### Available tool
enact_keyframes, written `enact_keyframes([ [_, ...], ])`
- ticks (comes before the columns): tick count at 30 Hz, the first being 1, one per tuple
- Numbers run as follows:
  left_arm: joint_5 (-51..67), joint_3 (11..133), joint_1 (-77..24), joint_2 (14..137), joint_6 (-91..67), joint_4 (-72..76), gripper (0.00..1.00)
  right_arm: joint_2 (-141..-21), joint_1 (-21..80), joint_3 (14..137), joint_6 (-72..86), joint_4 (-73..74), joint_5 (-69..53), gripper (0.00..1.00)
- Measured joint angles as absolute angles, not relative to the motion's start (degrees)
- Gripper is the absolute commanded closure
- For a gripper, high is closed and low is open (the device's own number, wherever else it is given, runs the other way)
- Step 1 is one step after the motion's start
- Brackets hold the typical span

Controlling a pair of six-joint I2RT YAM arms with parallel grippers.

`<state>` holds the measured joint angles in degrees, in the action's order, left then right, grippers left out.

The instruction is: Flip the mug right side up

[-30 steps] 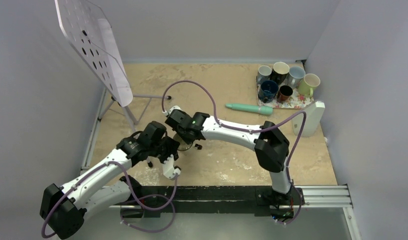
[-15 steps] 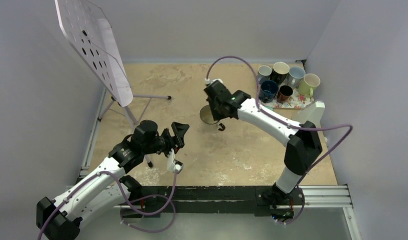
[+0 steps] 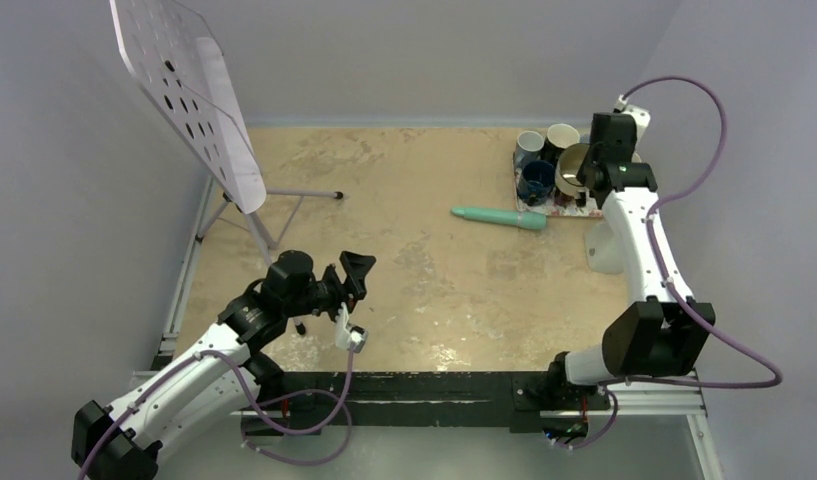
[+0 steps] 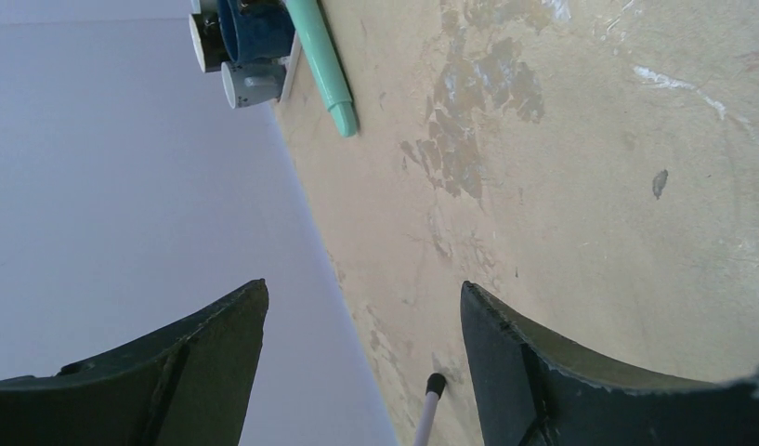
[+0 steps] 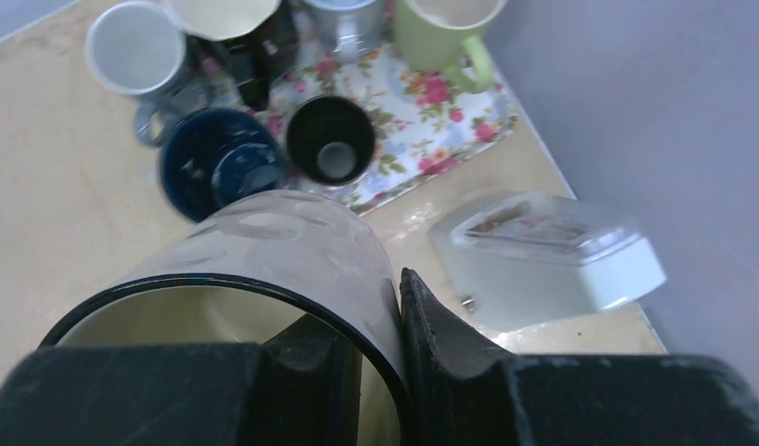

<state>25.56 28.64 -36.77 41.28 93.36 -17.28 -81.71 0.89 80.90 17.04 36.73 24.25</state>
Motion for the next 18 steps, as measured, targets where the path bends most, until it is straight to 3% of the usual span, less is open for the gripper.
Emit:
enact_keyframes([
  [18,25.5,24.0,-36.8,38.9,86.9,-13.7,0.21,-99.5,-12.9,88.3,16.9,28.9,30.3,1.00],
])
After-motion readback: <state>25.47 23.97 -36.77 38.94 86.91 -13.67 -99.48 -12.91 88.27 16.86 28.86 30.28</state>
